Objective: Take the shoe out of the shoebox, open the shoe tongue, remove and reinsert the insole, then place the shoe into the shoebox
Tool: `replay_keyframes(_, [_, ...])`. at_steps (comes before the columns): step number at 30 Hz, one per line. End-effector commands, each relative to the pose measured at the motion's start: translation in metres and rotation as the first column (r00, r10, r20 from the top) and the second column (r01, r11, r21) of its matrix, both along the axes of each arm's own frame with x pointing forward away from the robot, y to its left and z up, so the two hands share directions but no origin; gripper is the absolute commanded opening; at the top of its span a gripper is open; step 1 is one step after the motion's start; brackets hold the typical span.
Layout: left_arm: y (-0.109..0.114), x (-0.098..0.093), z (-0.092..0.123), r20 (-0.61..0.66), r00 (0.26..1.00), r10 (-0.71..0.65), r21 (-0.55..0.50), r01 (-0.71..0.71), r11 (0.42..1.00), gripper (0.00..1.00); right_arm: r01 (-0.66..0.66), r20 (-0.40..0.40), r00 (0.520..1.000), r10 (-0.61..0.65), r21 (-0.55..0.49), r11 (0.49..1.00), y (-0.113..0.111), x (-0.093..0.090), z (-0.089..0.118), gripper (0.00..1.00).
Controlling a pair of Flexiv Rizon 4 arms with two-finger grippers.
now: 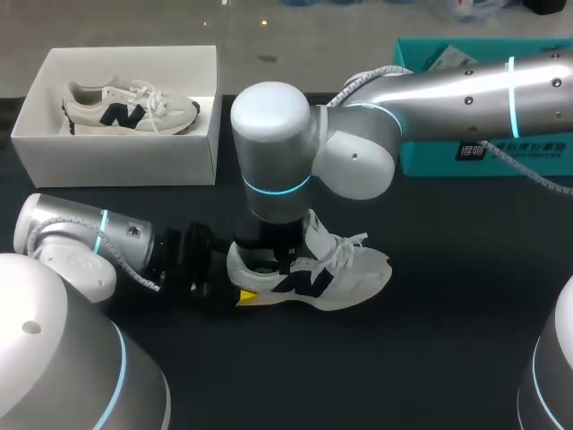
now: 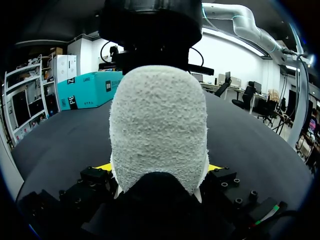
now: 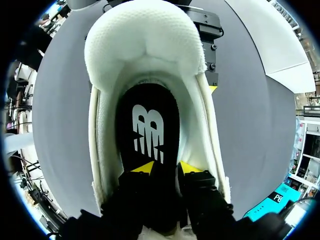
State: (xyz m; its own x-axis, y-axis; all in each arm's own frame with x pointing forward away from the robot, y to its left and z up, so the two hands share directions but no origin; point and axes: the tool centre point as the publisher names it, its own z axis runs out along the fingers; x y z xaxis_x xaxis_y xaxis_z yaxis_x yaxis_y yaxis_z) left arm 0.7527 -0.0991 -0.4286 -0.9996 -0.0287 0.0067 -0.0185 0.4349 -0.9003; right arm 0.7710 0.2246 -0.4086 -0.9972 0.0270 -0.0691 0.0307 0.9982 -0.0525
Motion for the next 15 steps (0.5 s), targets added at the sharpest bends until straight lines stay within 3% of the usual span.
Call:
replay_keyframes(1, [-0.001,0.000,0.001,0.001,1.000,0.000,-0.001,0.000,1.000,0.00,-0.009,-0.031,0.999,0.008,-0.012,1.000,0.008,-0.001,-0.024,0.36])
replay_keyframes(15, [-0.001,0.000,0.001,0.001,1.000,0.000,-0.001,0.000,1.000,0.00,-0.003,-0.158,0.987,0.001,-0.015,1.000,0.003,-0.025,-0.058,0.48])
